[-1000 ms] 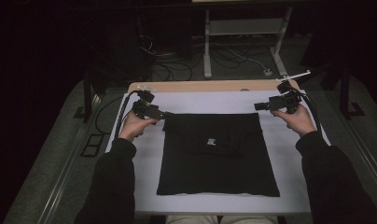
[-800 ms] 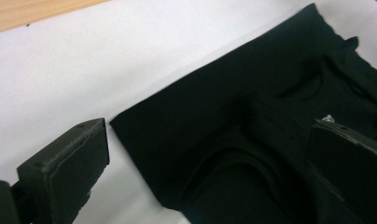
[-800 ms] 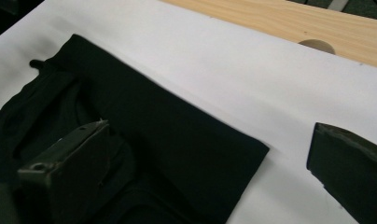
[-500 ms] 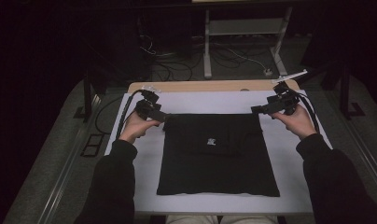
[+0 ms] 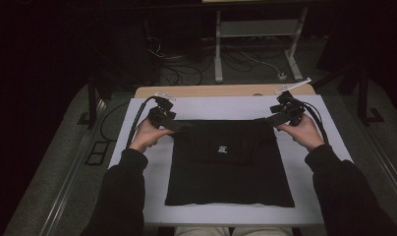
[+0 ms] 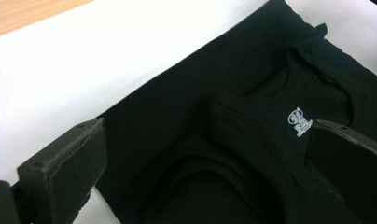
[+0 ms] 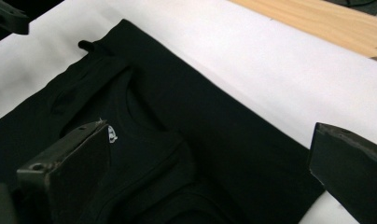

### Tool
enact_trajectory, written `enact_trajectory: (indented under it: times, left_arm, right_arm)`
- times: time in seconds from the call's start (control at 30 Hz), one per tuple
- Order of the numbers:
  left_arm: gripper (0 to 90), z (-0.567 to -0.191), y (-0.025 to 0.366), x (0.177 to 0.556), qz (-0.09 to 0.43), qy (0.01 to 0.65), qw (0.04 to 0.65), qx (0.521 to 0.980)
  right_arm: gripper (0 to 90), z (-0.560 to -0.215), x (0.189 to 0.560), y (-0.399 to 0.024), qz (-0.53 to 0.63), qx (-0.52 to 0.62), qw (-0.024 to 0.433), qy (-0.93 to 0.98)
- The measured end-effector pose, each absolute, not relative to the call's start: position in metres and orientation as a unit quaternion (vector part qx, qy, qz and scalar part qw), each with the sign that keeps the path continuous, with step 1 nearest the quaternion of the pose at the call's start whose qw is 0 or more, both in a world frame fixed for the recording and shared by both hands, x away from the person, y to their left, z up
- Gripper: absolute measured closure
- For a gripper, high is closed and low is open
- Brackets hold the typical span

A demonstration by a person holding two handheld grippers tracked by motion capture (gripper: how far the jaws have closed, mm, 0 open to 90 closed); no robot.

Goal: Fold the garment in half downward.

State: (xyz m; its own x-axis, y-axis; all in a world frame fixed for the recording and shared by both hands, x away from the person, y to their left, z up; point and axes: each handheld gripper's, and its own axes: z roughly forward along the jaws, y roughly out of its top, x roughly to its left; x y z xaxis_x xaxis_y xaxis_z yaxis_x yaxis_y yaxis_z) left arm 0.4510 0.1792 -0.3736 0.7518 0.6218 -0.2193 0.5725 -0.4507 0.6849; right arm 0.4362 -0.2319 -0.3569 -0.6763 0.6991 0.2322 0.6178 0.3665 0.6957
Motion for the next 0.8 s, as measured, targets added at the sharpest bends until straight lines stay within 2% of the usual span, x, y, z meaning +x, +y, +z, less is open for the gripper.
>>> enact_trajectory:
  times: [0.8]
  left_arm:
    - [0.0, -0.395, 0.167, 0.453, 0.014, 0.341, 0.391, 0.855]
  right_arm:
    - [0.0, -0.384, 0.436, -0.213, 0.382, 0.387, 0.024, 0.839]
